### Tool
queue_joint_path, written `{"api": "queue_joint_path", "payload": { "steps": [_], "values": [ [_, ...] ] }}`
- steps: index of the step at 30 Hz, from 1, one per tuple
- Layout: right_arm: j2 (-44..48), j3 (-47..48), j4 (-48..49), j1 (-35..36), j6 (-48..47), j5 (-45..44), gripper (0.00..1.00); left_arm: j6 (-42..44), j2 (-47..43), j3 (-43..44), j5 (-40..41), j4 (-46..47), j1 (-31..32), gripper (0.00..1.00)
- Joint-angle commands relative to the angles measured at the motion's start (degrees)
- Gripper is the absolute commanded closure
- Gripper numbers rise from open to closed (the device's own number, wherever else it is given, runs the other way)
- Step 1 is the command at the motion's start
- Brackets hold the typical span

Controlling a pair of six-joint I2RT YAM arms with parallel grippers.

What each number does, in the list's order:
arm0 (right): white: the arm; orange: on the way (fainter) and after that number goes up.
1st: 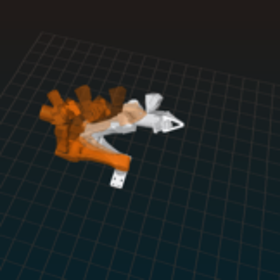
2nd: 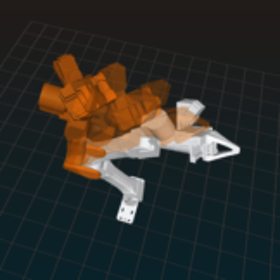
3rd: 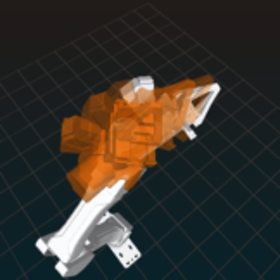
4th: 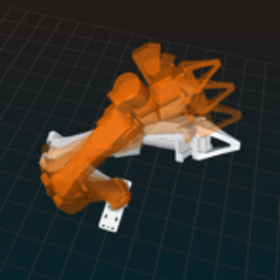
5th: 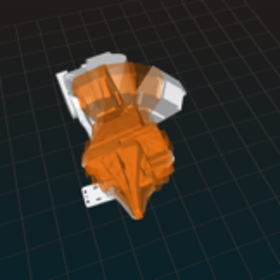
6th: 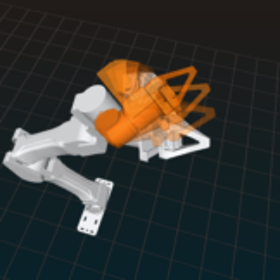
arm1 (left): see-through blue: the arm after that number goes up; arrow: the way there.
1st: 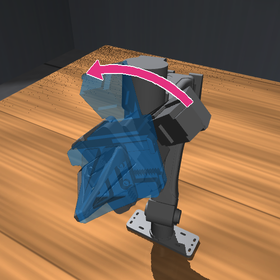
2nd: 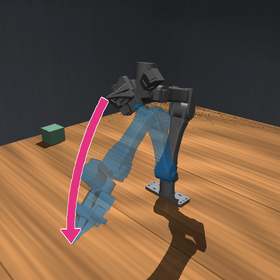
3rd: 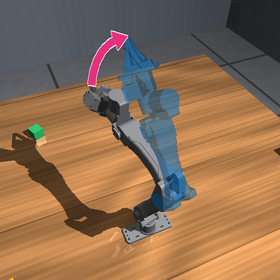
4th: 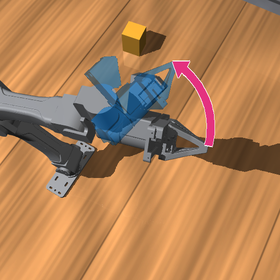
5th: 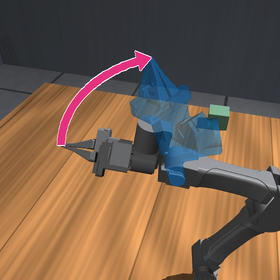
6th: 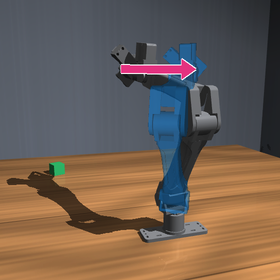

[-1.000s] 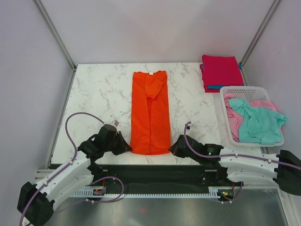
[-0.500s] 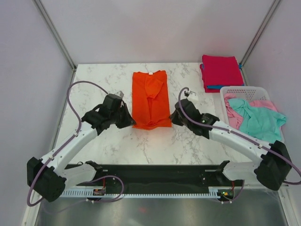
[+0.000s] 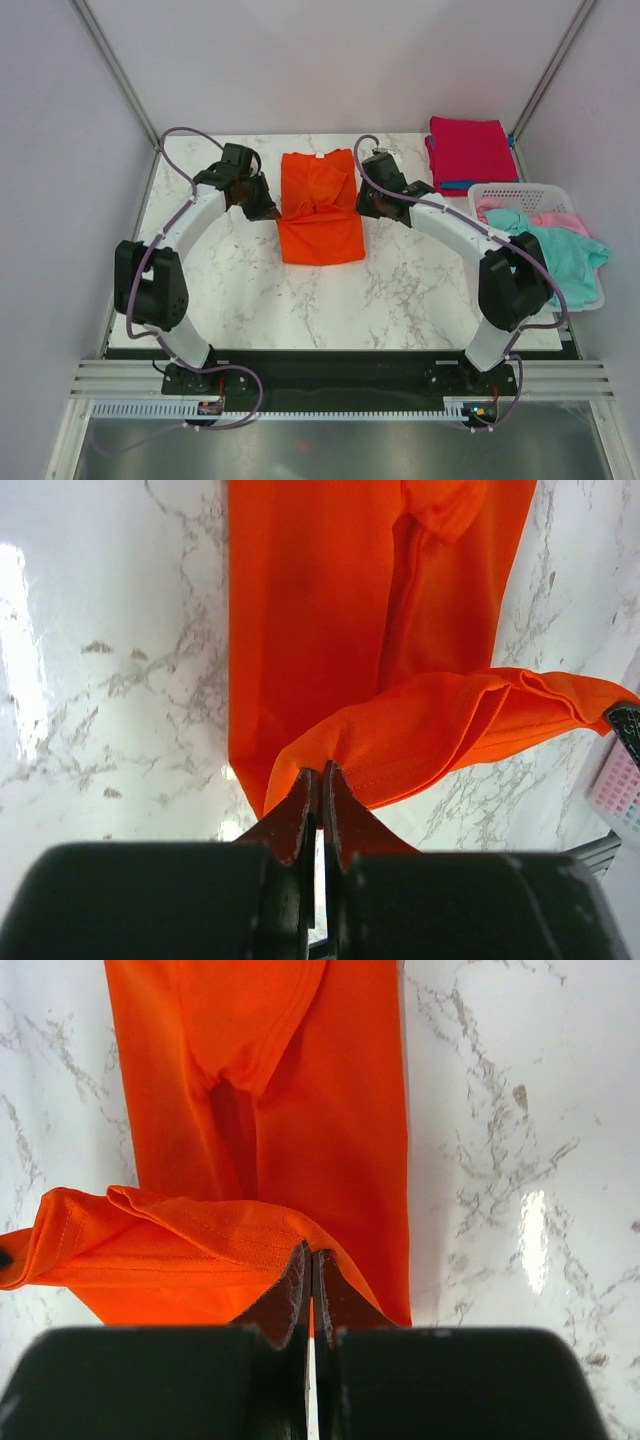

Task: Fold and stack the t-shirts
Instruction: Fold the tshirt

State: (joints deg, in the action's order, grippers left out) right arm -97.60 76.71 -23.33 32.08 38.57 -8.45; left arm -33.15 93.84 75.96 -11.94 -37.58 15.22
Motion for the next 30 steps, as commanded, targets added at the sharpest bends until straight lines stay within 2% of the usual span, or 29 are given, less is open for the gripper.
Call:
{"api": "queue_joint_path", "payload": {
  "steps": [1,12,19,22,23,24,25,26,27,28,30],
  "values": [
    [-3.0,5.7,0.1,-2.2,-3.3,2.6,1.0,5.0,4.6,6.6,-4.9,0.5,-1.4,0.98],
    [-14.4,15.1,1.8,-6.7,-8.6,7.9,1.0,9.2,19.0,20.3,-9.9,-1.4,-4.9,0.93],
    [-22.2,19.9,1.7,-7.9,-8.7,11.3,1.0,9.0,26.6,24.6,-11.7,-2.6,-5.7,0.89],
    [-26.3,24.3,1.3,-9.0,-8.5,12.8,0.83,9.2,33.1,33.4,-12.4,-7.6,-5.9,0.76],
    [-28.8,26.3,0.7,-9.8,-8.5,13.0,0.67,9.2,36.3,36.2,-12.7,-9.0,-6.0,0.68],
    [-30.2,28.6,-1.3,-10.4,-8.3,13.3,0.6,9.2,38.2,42.4,-13.5,-10.1,-6.3,0.65],
    [-31.5,34.2,-2.4,-10.9,-8.1,13.5,0.46,9.3,39.8,46.1,-14.2,-13.0,-6.5,0.63],
    [-34.3,37.3,-3.5,-11.9,-8.1,14.2,0.4,9.2,43.1,50.0,-13.8,-14.6,-6.8,0.58],
    [-35.7,43.8,-6.4,-12.4,-8.2,14.8,0.38,9.1,44.4,57.6,-12.8,-15.8,-7.3,0.54],
    [-36.8,46.8,-7.9,-12.8,-8.1,15.1,0.32,9.2,45.3,60.8,-12.6,-16.9,-7.6,0.49],
    [-37.9,50.9,-10.2,-14.1,-8.2,16.8,0.3,8.7,45.4,65.4,-13.9,-17.0,-9.0,0.41]
  ]
}}
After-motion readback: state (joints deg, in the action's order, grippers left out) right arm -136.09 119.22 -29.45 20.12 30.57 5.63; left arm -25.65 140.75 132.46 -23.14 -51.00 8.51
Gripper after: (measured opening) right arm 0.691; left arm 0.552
